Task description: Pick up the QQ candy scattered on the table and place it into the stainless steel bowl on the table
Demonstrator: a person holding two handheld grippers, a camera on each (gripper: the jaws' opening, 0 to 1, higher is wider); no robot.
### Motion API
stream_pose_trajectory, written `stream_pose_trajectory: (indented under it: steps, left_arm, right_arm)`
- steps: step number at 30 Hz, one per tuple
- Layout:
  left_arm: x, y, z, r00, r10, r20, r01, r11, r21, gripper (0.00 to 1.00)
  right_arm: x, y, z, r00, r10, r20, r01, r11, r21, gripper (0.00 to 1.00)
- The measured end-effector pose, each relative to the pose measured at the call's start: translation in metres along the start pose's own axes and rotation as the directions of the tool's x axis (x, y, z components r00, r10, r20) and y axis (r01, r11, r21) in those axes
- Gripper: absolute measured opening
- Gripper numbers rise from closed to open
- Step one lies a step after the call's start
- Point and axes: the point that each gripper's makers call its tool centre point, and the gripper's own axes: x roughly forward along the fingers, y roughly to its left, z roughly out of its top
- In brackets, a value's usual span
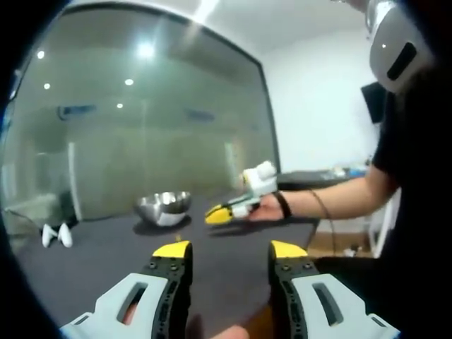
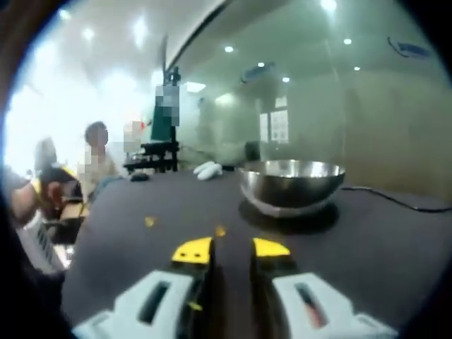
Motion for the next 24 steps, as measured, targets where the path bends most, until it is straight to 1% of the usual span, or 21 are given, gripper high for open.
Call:
stream_pose_trajectory:
  steps: [3, 4, 5, 8, 10, 13, 15, 16, 18, 19, 20, 22, 24]
  left_arm:
    - [-0.001, 0.0, 0.001, 1.0, 0.0, 0.001, 0.0, 1.0, -0.001, 0.44]
    - [-0.002, 0.001, 0.0, 1.0, 0.001, -0.001, -0.001, 1.0, 0.0, 0.44]
    - [-0.003, 0.001, 0.0, 1.0, 0.003, -0.003, -0.003, 1.0, 0.0, 0.44]
    - [-0.006, 0.006, 0.0, 1.0, 0.014, 0.002, -0.014, 1.0, -0.016, 0.44]
    - [-0.006, 0.008, -0.001, 1.0, 0.022, 0.001, -0.022, 1.0, -0.018, 0.44]
    - [-0.005, 0.008, 0.0, 1.0, 0.024, 0.001, -0.024, 1.0, -0.017, 0.44]
    - [-0.005, 0.008, -0.001, 1.0, 0.025, -0.007, -0.025, 1.0, -0.015, 0.44]
    - [-0.005, 0.008, -0.002, 1.0, 0.027, -0.013, -0.028, 0.999, -0.016, 0.44]
    - [-0.006, 0.009, -0.003, 0.999, 0.029, -0.014, -0.029, 0.999, -0.022, 0.44]
    - [-0.008, 0.009, -0.003, 0.999, 0.03, -0.014, -0.03, 0.999, -0.026, 0.44]
    - [-0.009, 0.011, -0.003, 0.999, 0.036, -0.014, -0.036, 0.999, -0.028, 0.44]
    - [-0.012, 0.013, -0.004, 0.999, 0.045, -0.018, -0.046, 0.998, -0.032, 0.44]
    - [-0.013, 0.015, -0.006, 0.998, 0.052, -0.022, -0.053, 0.998, -0.036, 0.44]
  right_arm:
    - [0.01, 0.0, -0.008, 1.0, 0.015, -0.022, -0.015, 1.0, 0.003, 0.21]
    - [0.012, 0.0, -0.009, 0.999, 0.017, -0.029, -0.018, 1.0, -0.008, 0.21]
    - [0.015, 0.0, -0.009, 0.999, 0.02, -0.039, -0.021, 0.999, -0.031, 0.21]
    - [0.028, 0.001, -0.005, 0.998, 0.05, -0.037, -0.051, 0.998, -0.036, 0.22]
    - [0.038, 0.002, -0.007, 0.996, 0.06, -0.059, -0.063, 0.996, -0.059, 0.22]
    - [0.054, 0.008, -0.009, 0.992, 0.087, -0.089, -0.094, 0.993, -0.071, 0.22]
    - [0.063, 0.014, -0.008, 0.989, 0.113, -0.093, -0.121, 0.989, -0.086, 0.22]
    - [0.066, 0.015, -0.01, 0.987, 0.12, -0.106, -0.129, 0.988, -0.088, 0.23]
    - [0.075, 0.017, -0.015, 0.983, 0.126, -0.136, -0.143, 0.983, -0.117, 0.23]
    - [0.08, 0.015, -0.017, 0.98, 0.131, -0.15, -0.15, 0.981, -0.122, 0.23]
    - [0.088, 0.009, -0.018, 0.979, 0.135, -0.152, -0.154, 0.981, -0.118, 0.23]
    - [0.091, 0.012, -0.019, 0.975, 0.152, -0.163, -0.17, 0.98, -0.103, 0.23]
    - [0.093, 0.013, -0.018, 0.973, 0.156, -0.169, -0.172, 0.981, -0.089, 0.23]
